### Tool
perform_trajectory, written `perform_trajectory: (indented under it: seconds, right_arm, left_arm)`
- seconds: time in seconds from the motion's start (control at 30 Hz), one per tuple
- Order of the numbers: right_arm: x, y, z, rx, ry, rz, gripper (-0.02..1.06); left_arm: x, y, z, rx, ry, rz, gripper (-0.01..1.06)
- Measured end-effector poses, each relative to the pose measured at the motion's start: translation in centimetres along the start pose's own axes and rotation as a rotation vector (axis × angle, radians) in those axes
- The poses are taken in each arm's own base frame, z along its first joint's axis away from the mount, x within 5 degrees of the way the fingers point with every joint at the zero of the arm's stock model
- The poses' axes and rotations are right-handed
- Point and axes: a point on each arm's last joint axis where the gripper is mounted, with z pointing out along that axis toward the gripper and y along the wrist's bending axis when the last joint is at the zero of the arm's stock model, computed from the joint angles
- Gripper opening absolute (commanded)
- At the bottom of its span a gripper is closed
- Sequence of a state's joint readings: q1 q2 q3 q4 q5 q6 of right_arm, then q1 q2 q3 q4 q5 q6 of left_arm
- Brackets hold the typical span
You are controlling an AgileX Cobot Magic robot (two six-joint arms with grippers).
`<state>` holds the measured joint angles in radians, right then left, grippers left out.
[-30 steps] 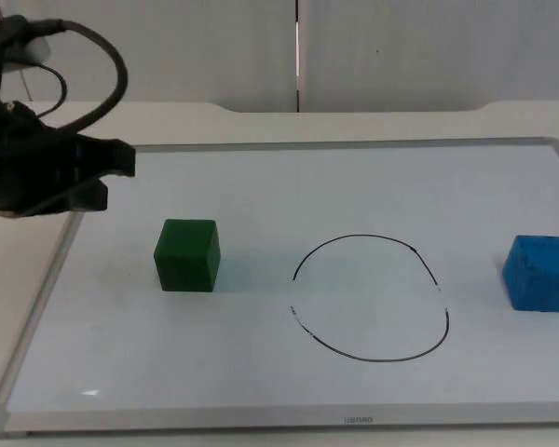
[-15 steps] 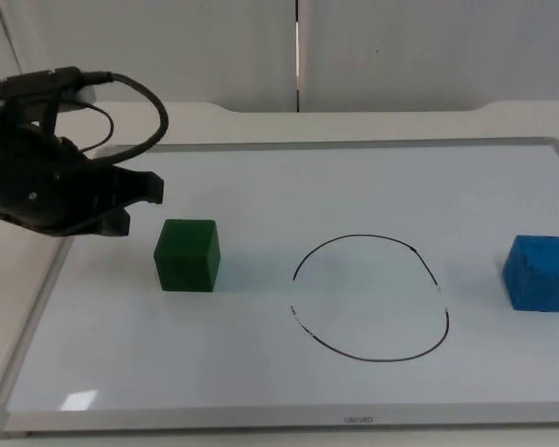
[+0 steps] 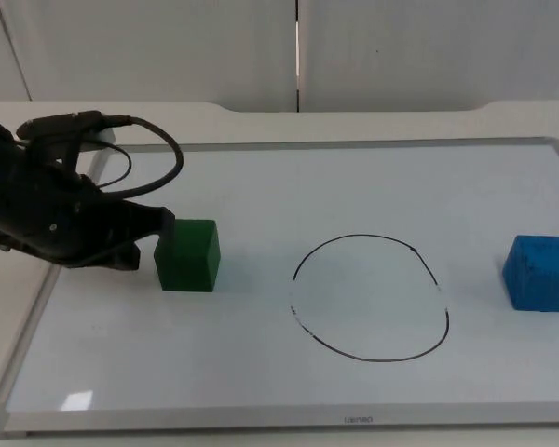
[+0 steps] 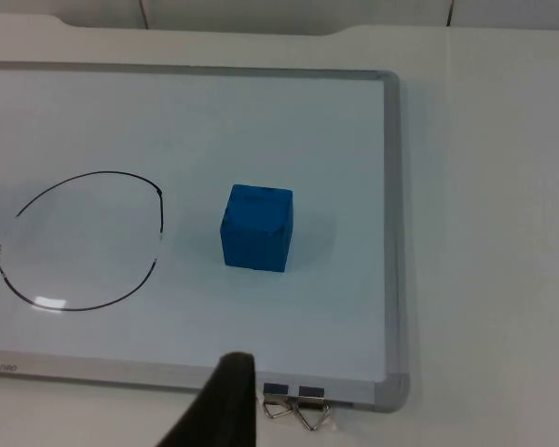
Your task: Push the two cubes into the marked area.
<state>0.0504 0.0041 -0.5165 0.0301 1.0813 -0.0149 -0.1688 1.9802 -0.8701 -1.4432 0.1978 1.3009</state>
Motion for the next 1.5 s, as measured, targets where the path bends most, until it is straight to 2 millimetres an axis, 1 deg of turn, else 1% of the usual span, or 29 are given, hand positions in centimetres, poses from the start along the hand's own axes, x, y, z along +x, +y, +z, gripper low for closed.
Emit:
perform_trajectory:
  seconds: [0.1,0.17,0.2,0.33,0.6,1.1,1.23,1.3,1.5]
  right_arm:
    - [0.0,0.0,0.0,0.0,0.0,0.0,1.05]
    - [0.0,0.0,0.0,0.0,0.0,0.0,1.05]
    - [0.0,0.0,0.0,0.0,0.0,0.0,1.05]
    - [0.0,0.0,0.0,0.0,0.002,0.0,1.05]
    - [0.0,0.0,0.0,0.0,0.002,0.0,1.05]
    - [0.0,0.0,0.0,0.0,0.002,0.0,1.05]
    - [0.0,0.0,0.0,0.0,0.002,0.0,1.05]
    - [0.0,0.0,0.0,0.0,0.002,0.0,1.05]
    - [0.0,0.0,0.0,0.0,0.002,0.002,1.05]
  left_arm:
    - [0.1,-0.8,0.2,0.01,0.006,0.021,0.0]
    - [0.2,-1.9,0.3,0.022,0.006,0.052,0.0]
    - [0.2,-1.9,0.3,0.022,0.006,0.052,0.0]
    - [0.4,-3.0,0.6,0.01,0.004,0.094,0.0]
    - [0.4,-3.2,0.6,0.012,0.005,0.098,0.0]
    - [0.4,-3.3,0.6,0.023,0.001,0.053,0.0]
    - [0.5,-3.7,0.6,0.027,0.003,0.063,0.0]
    - [0.6,-4.2,0.7,0.034,0.006,0.074,0.0]
    - [0.7,-4.5,0.7,0.039,0.007,0.07,0.0]
